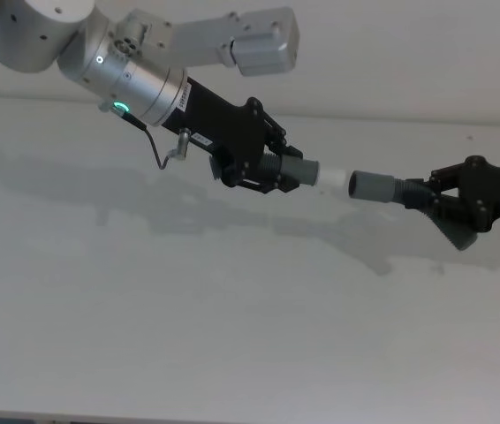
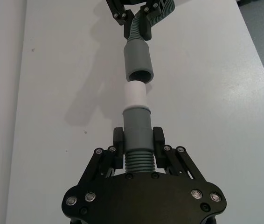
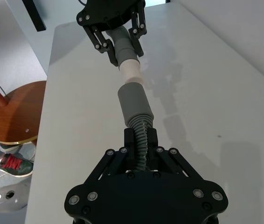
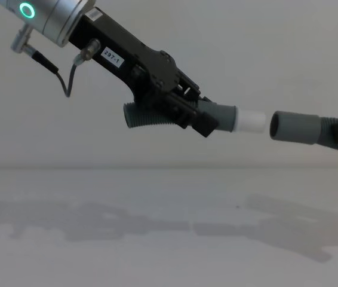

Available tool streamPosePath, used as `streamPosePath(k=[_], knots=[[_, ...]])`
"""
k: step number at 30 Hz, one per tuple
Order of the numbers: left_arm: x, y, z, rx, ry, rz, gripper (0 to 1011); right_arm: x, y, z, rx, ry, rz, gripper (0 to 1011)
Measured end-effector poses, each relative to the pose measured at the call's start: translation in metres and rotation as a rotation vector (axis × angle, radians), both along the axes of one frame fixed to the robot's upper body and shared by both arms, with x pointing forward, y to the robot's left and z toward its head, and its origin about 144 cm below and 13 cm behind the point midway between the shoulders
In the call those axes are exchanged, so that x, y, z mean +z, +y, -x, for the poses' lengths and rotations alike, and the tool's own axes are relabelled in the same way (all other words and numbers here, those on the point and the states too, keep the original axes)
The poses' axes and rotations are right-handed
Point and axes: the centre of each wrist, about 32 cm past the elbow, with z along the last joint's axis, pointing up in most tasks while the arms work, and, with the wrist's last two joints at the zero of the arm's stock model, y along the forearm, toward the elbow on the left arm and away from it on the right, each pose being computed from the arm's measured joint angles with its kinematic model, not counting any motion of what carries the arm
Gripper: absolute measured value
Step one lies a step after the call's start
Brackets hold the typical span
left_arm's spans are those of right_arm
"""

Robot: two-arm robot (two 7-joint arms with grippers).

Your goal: Use both hands to pick up one end of the pipe from the table, align the ends, and insert them.

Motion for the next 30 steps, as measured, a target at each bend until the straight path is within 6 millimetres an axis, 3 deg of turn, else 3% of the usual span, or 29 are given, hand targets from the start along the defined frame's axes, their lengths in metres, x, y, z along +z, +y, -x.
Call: streamPosePath(k=[30], knots=[[-0.0022, -0.0029, 0.0002, -0.002, 0.020, 0.000, 354, -0.0025, 0.0072, -0.0021, 0.008, 0.019, -0.015, 155]])
